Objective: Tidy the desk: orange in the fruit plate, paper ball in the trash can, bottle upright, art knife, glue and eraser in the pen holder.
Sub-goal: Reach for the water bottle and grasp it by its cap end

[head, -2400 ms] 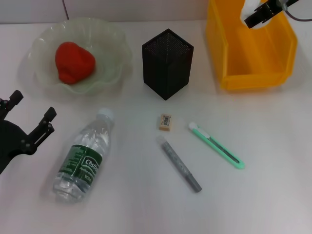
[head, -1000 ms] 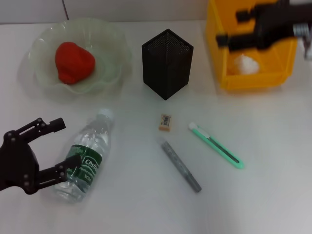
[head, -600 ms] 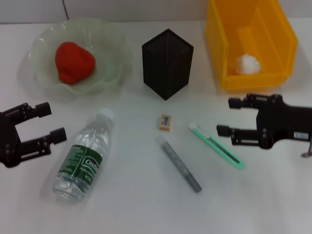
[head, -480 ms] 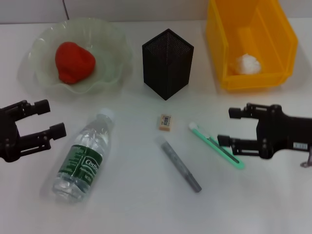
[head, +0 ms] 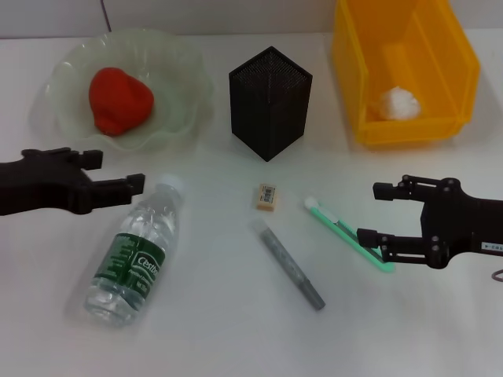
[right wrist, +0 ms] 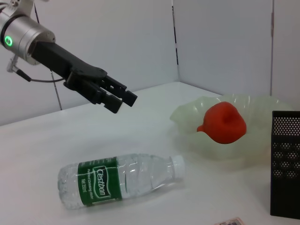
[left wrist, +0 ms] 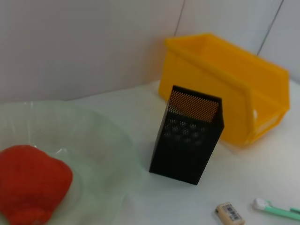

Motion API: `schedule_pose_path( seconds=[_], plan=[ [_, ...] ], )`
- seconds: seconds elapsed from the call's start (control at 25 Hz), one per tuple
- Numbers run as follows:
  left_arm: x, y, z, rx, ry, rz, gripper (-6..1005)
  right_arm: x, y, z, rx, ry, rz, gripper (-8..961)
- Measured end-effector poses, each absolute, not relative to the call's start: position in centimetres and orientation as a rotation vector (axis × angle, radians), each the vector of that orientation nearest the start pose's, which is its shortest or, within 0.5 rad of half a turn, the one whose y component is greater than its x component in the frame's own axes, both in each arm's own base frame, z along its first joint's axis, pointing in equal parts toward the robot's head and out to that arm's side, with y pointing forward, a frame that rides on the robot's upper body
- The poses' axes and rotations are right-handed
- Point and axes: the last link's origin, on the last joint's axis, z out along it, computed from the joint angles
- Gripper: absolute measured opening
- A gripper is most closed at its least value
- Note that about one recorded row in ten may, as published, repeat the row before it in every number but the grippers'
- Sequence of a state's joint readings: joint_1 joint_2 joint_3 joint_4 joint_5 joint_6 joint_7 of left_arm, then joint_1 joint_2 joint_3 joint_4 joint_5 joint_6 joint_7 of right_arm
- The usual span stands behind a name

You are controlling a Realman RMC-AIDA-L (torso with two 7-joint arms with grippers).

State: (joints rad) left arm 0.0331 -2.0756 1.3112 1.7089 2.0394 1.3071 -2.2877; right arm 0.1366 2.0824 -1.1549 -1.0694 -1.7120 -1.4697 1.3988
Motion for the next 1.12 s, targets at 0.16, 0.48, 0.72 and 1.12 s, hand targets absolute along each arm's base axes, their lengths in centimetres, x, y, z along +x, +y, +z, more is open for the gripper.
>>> schedule_pose_path(
  seconds=[0.16,0.48,0.72,1.12],
  plan=[
    [-21.4,27.7,3.9,-2.409,-0.956,-0.154,787,27.4,26.7,0.7,-2.709,0.473,0.595,758],
    [-20.3,29.9,1.1,-2.335,-0.981,0.051,762,28.0,25.7,1.2,-2.728,0.451,0.628,757],
    [-20.8,30.7,-0.4,-2.322,-1.024,0.108,743,28.1,24.6,1.2,-2.771,0.376,0.669,757],
    [-20.8,31.9,-1.5,-2.295,-1.083,0.125,712,28.5,24.7,0.8,-2.763,0.423,0.683,757]
  ],
)
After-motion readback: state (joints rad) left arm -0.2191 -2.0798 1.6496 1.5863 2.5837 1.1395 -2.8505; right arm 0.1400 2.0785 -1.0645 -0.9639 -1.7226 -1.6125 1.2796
